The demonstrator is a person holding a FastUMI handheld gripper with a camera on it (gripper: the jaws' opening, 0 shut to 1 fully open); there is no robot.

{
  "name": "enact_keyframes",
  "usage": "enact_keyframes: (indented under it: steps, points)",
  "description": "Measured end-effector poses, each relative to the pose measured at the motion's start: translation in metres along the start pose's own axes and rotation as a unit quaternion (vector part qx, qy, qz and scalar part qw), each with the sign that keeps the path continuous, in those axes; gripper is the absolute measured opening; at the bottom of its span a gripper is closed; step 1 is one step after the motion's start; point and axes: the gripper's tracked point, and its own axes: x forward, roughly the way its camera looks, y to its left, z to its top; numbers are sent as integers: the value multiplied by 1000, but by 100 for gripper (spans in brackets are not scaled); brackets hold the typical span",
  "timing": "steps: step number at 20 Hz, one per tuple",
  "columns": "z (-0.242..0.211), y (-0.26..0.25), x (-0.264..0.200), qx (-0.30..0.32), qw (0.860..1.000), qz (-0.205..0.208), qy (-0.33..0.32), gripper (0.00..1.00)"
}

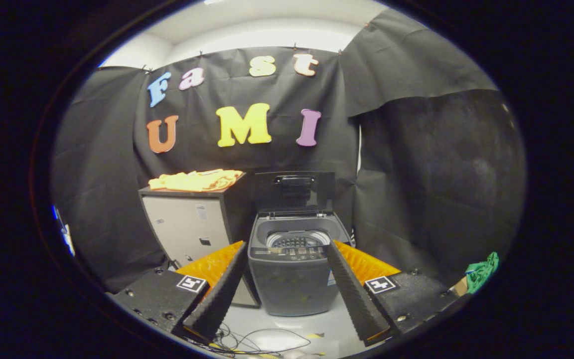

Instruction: Put the clothes into the washing machine and then close the washing machine lid.

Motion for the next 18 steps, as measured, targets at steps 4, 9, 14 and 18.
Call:
enact_keyframes:
  steps: [4,9,14,18]
  points:
    - [5,3,-6,-14,1000,3,-11,100]
    - [9,-1,-8,-8,1000,2,-10,100]
    - [15,0,-2,-3,1000,2,-3,100]
    - [42,17,12,-4,1000,5,-8,100]
